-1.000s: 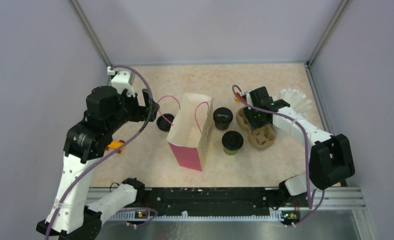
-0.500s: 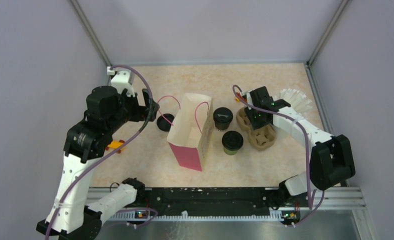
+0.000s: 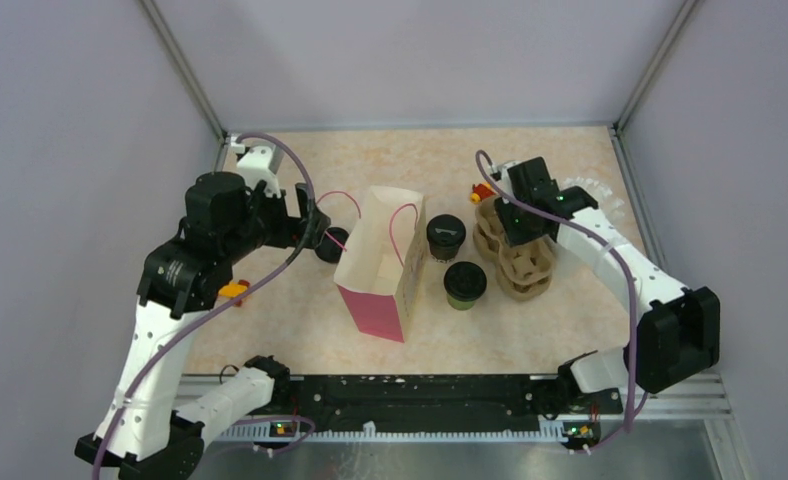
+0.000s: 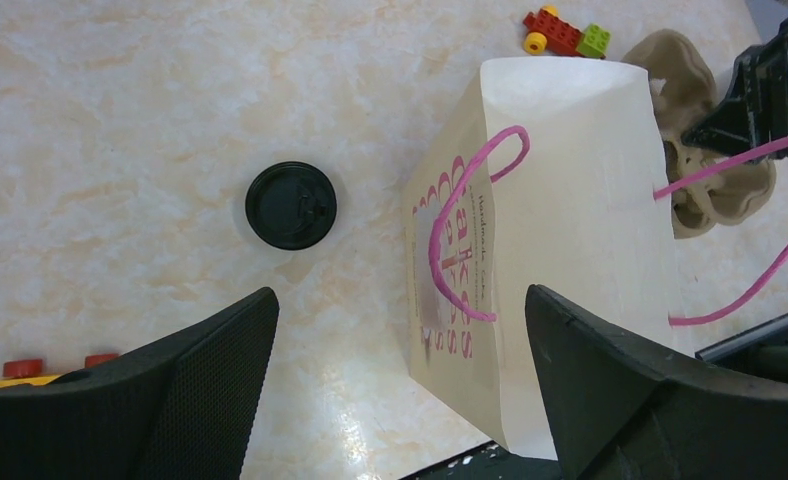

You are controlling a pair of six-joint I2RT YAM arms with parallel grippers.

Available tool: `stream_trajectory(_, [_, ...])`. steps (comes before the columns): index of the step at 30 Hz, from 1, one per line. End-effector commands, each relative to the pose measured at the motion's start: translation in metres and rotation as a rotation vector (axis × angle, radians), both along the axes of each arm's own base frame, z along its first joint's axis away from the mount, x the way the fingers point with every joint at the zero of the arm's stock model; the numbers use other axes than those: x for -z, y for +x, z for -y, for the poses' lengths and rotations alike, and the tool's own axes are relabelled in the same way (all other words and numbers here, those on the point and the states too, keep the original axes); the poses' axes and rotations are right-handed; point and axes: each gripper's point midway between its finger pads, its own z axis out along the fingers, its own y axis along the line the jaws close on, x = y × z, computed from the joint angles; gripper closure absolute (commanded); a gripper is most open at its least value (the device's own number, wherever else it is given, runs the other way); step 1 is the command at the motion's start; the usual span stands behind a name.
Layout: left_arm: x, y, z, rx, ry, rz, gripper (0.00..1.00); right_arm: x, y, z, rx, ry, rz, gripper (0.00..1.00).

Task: Pack the takeout coffee

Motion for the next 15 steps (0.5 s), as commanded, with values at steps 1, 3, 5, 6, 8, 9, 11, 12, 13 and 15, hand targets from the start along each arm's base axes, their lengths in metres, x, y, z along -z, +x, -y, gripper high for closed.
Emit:
stream_trajectory(1, [-0.004, 0.002, 0.012, 0.061, -0.031, 0.031, 0.04, -0.054, 0.006, -0.008, 0.074, 0.117, 0.092, 0.69])
stream_trajectory(3, [-0.005, 0.003, 0.012, 0.063, -0.030, 0.044, 0.07, -0.075, 0.006, -0.012, 0.099, 0.169, 0.118, 0.69])
stream_trajectory(5, [-0.006, 0.004, 0.012, 0.062, -0.033, 0.053, 0.09, -0.099, 0.005, -0.017, 0.121, 0.227, 0.149, 0.69])
stream_trajectory(6, [-0.005, 0.006, 0.013, 0.061, -0.036, 0.052, 0.10, -0.111, 0.004, -0.020, 0.132, 0.259, 0.161, 0.69])
stream_trajectory(8, [-0.003, 0.008, 0.017, 0.064, -0.052, 0.045, 0.13, -0.137, 0.001, -0.027, 0.153, 0.337, 0.183, 0.69])
stream_trajectory(9, [-0.002, 0.009, 0.020, 0.071, -0.067, 0.042, 0.15, -0.151, 0.000, -0.031, 0.158, 0.377, 0.197, 0.69])
stream_trajectory(11, [-0.003, 0.011, 0.024, 0.074, -0.099, 0.043, 0.19, -0.177, -0.004, -0.039, 0.154, 0.457, 0.225, 0.69])
stream_trajectory(12, [-0.004, 0.012, 0.026, 0.069, -0.118, 0.045, 0.20, -0.190, -0.006, -0.043, 0.151, 0.497, 0.241, 0.69])
stream_trajectory(13, [-0.004, 0.014, 0.028, 0.066, -0.131, 0.045, 0.21, -0.203, -0.008, -0.046, 0.147, 0.535, 0.259, 0.69])
stream_trajectory(15, [-0.006, 0.017, 0.031, 0.060, -0.159, 0.050, 0.24, -0.224, -0.014, -0.054, 0.128, 0.604, 0.282, 0.69])
